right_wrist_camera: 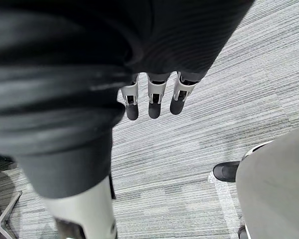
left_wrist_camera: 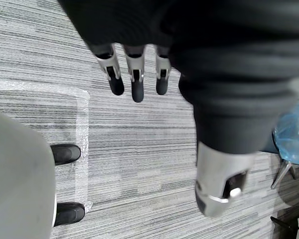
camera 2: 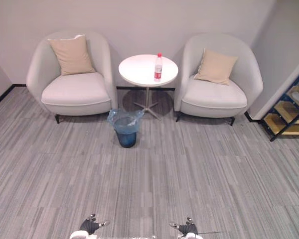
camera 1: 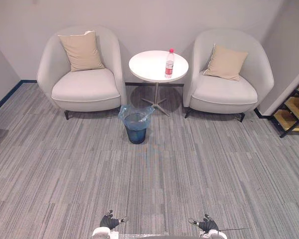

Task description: Gather rubbish on tea table into small bin, then transfer packed bag to large trash can.

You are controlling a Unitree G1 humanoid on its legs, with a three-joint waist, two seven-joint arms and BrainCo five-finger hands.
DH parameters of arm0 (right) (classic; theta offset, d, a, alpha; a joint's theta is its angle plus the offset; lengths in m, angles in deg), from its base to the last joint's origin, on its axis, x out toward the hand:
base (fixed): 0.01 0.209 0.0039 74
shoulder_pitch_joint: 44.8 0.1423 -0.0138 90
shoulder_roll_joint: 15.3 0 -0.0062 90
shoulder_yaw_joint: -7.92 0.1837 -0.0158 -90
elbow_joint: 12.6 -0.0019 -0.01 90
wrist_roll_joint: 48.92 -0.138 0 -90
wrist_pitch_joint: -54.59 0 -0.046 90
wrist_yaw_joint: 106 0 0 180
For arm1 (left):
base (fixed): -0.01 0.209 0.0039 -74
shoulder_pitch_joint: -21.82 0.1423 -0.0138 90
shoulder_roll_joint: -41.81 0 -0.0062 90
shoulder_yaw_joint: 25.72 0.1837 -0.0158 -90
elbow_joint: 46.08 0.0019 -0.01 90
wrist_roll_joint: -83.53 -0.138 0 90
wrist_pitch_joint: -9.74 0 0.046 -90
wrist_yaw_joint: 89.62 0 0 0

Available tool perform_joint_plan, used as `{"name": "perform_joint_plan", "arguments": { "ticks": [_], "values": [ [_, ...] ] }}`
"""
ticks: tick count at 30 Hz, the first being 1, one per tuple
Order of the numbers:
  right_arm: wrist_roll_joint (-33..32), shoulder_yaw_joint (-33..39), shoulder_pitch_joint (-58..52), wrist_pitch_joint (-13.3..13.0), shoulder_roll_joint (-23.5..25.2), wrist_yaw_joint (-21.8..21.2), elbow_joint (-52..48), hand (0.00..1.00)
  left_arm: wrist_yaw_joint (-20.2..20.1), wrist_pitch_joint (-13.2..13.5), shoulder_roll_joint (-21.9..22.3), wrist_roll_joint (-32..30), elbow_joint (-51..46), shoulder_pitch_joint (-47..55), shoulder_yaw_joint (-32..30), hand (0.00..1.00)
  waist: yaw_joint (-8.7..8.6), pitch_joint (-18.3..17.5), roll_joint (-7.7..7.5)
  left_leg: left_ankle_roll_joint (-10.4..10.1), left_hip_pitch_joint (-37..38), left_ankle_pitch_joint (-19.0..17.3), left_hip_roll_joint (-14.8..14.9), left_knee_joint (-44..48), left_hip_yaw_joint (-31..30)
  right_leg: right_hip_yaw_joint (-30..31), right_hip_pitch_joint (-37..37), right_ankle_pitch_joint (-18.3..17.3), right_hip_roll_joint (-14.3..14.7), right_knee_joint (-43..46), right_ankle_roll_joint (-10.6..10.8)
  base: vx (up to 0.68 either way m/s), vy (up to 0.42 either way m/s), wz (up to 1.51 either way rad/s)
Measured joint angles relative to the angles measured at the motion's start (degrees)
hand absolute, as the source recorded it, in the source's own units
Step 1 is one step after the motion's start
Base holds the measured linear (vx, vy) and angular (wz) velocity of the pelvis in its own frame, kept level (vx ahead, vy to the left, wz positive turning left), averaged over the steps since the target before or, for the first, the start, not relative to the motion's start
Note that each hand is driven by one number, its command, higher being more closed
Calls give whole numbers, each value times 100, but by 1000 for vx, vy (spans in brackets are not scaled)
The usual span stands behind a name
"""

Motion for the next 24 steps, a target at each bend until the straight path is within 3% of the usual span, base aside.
{"name": "perform_joint_plan", "arguments": {
  "ticks": [17,20,24],
  "values": [
    [-4,-3,6,66,-46,-63,-33,0,-63,-5,32,-121,11,-79,192,0,6,59,55,-99,-25,-182,110,116,460,448,-146,44,118,-48,-63,-11,-14,-14],
    [1,-9,88,95,-83,-92,-34,0,-78,-21,17,-123,1,-134,207,0,9,146,98,-172,-252,-396,233,439,780,707,-577,-174,203,477,-125,9,-42,-51],
    [-2,-2,195,97,-73,-91,-51,0,-83,-50,-83,-119,41,-272,409,0,-17,271,40,-267,-379,-625,371,746,921,371,-867,-572,178,950,-223,56,-90,-25]
  ]
}}
